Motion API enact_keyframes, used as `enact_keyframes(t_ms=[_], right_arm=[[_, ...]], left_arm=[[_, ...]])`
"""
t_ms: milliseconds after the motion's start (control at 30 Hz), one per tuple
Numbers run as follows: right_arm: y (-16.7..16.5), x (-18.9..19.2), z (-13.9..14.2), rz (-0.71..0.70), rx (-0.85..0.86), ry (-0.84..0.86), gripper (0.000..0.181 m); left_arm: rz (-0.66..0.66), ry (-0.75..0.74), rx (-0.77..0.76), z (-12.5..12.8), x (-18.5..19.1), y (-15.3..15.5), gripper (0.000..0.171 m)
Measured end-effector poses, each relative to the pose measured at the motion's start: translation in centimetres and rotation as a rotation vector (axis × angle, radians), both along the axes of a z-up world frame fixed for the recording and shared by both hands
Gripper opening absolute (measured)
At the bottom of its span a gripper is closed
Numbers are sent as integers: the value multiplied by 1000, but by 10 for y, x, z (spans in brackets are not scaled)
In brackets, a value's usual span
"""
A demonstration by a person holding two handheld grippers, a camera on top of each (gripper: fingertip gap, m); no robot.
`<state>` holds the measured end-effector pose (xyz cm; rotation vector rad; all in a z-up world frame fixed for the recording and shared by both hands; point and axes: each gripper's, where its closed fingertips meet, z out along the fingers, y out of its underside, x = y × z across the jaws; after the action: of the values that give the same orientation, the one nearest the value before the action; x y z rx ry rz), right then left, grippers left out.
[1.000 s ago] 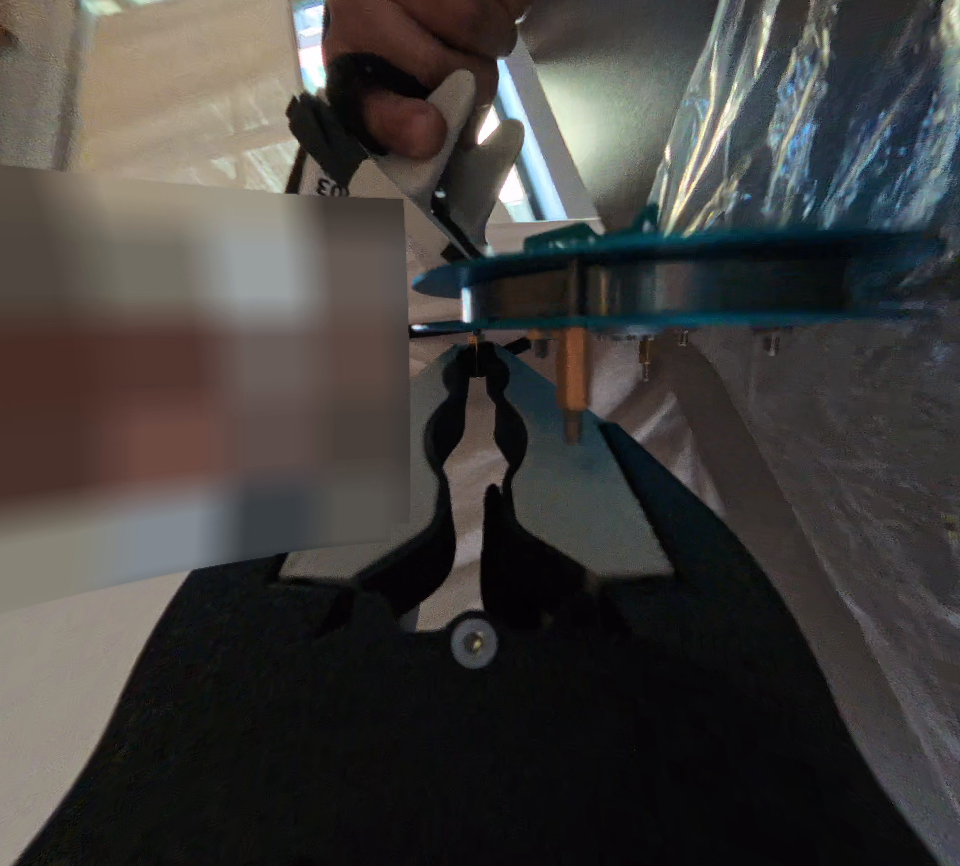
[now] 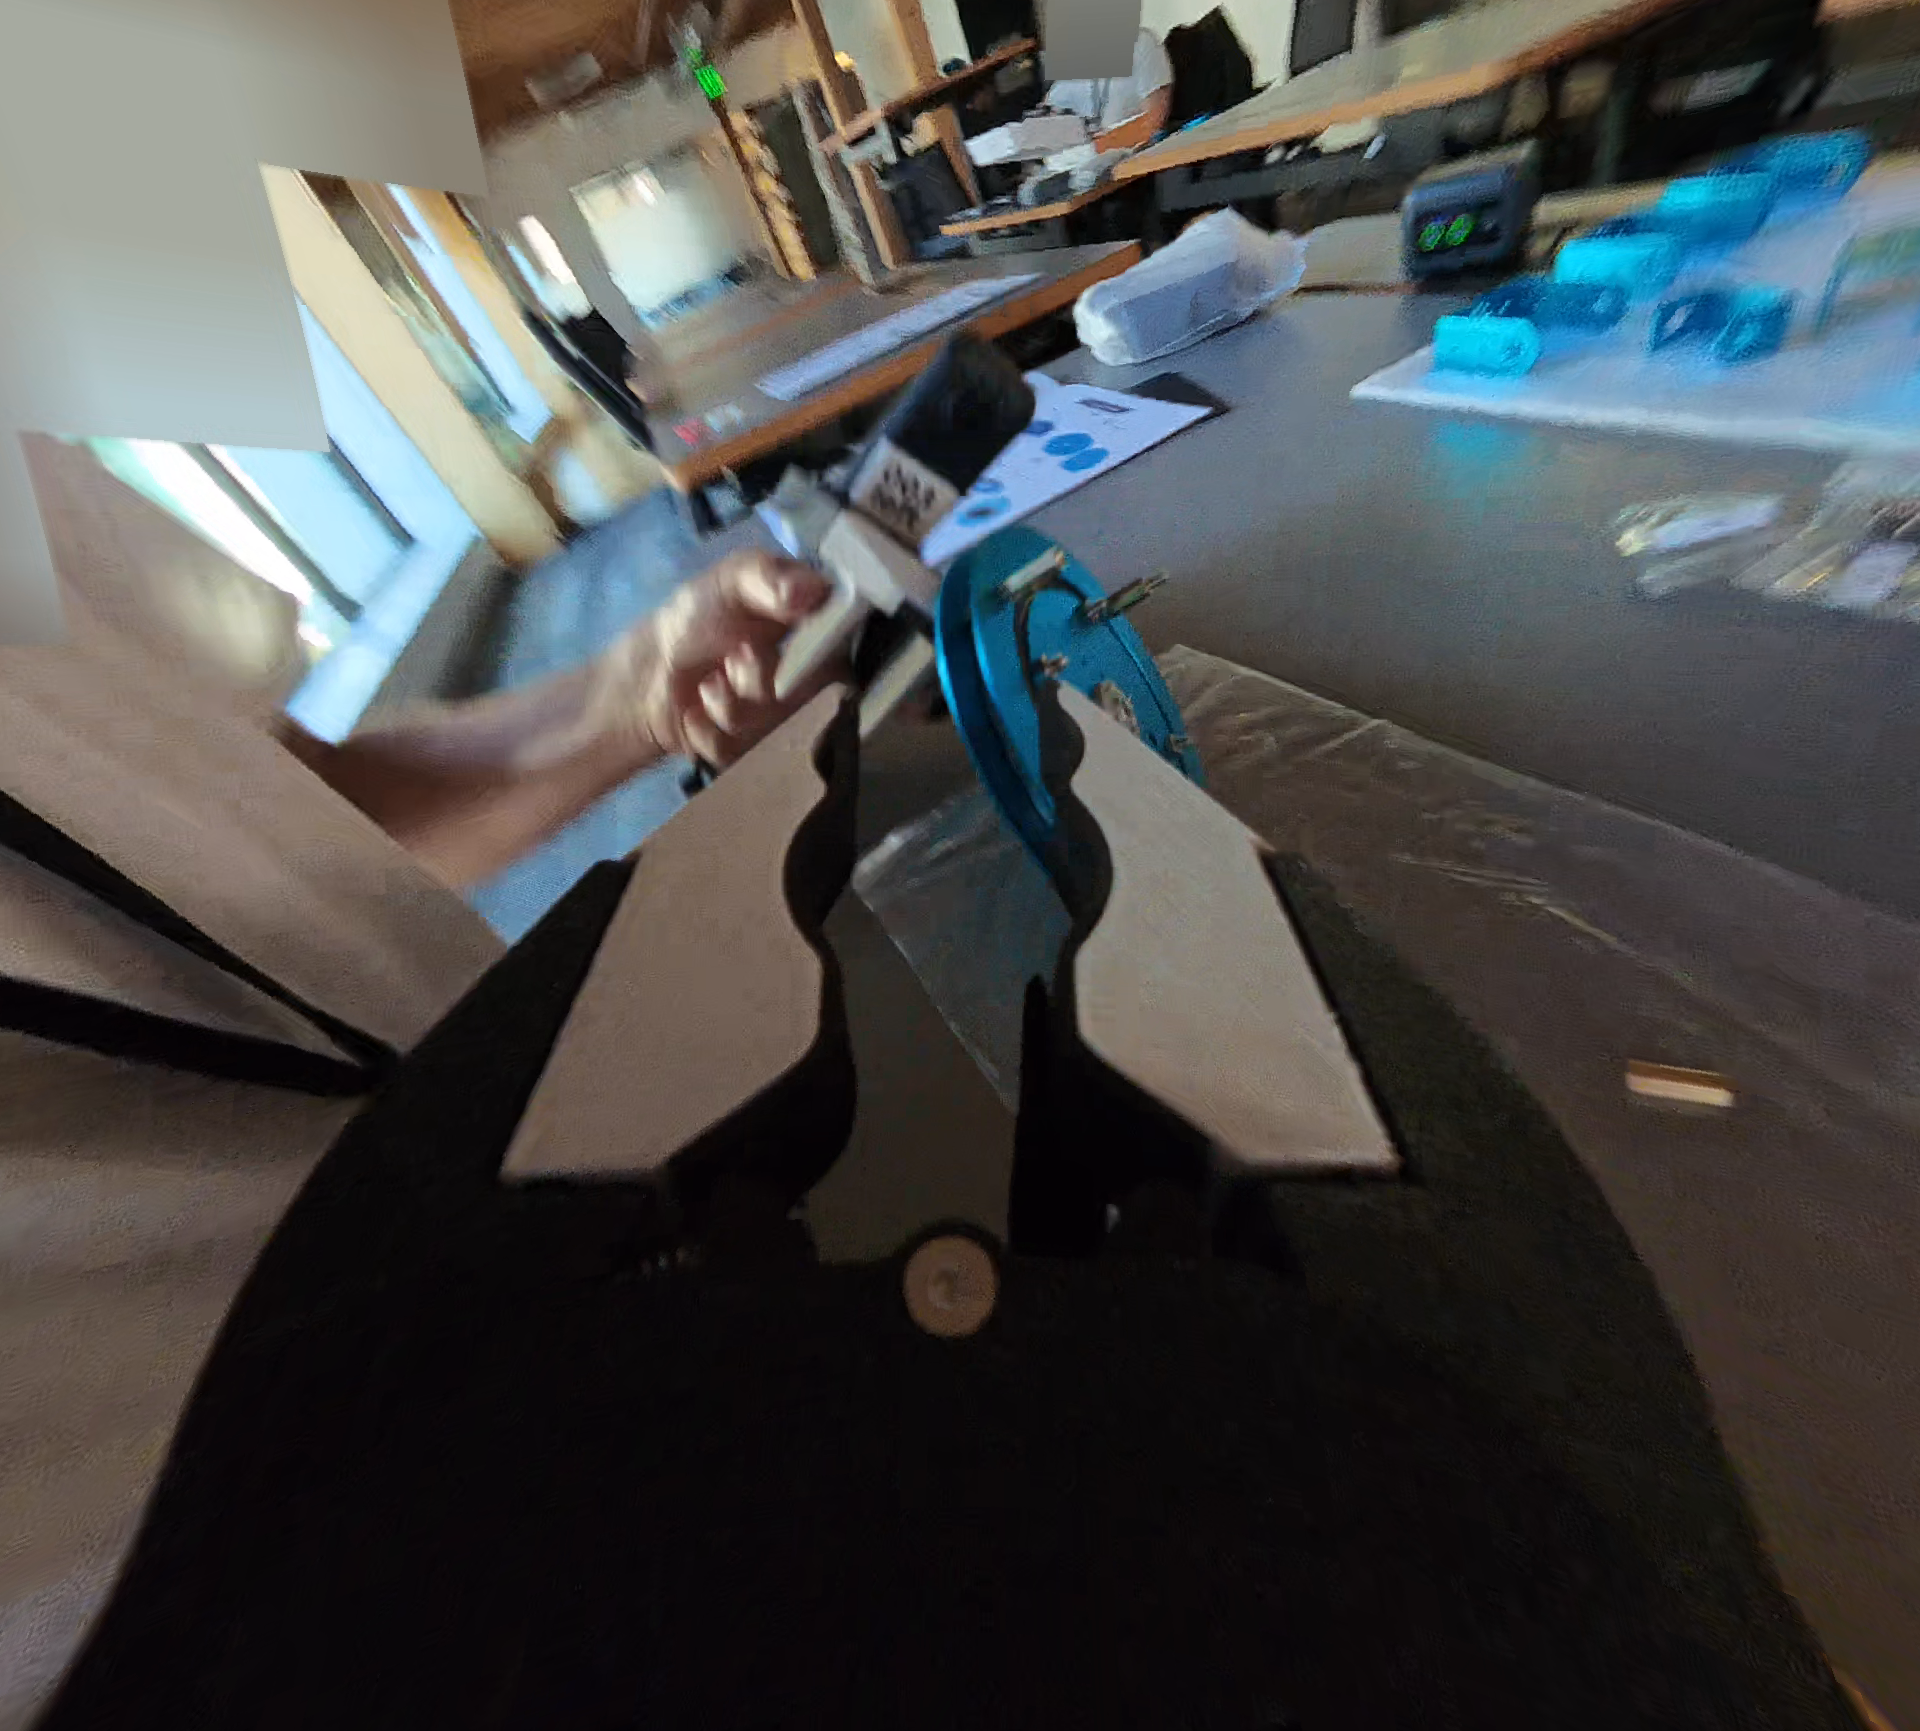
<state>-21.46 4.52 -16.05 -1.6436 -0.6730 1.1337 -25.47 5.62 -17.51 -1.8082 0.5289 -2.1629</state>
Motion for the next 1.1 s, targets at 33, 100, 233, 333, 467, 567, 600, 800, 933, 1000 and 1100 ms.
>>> enact_keyframes(t_ms=[33,100,233,333,467,567,600,800,933,1000,1100], right_arm=[[10,0,4,39,-97,72,30],[20,-3,18,174,-243,242,29],[46,-8,20,287,-440,315,30],[48,-11,10,396,-382,144,25],[59,-7,4,478,-19,-170,22],[78,-3,9,507,290,-222,24],[84,-3,7,515,364,-240,24],[90,-20,-13,611,744,-367,30],[78,-28,-12,691,687,-246,28],[68,-29,-8,756,653,-182,22],[62,-36,-12,791,645,-190,21]], left_arm=[[21,-28,-35,1,3,1,3],[71,-46,-48,4,9,5,3],[142,15,14,5,15,14,3],[179,101,99,4,17,19,3],[251,297,278,3,11,31,4],[323,504,487,0,2,50,4],[336,567,575,0,0,55,4],[285,720,850,-2,5,65,4],[189,632,902,-3,3,56,4],[145,583,923,-3,-2,52,4],[82,529,928,-2,-6,49,4]])
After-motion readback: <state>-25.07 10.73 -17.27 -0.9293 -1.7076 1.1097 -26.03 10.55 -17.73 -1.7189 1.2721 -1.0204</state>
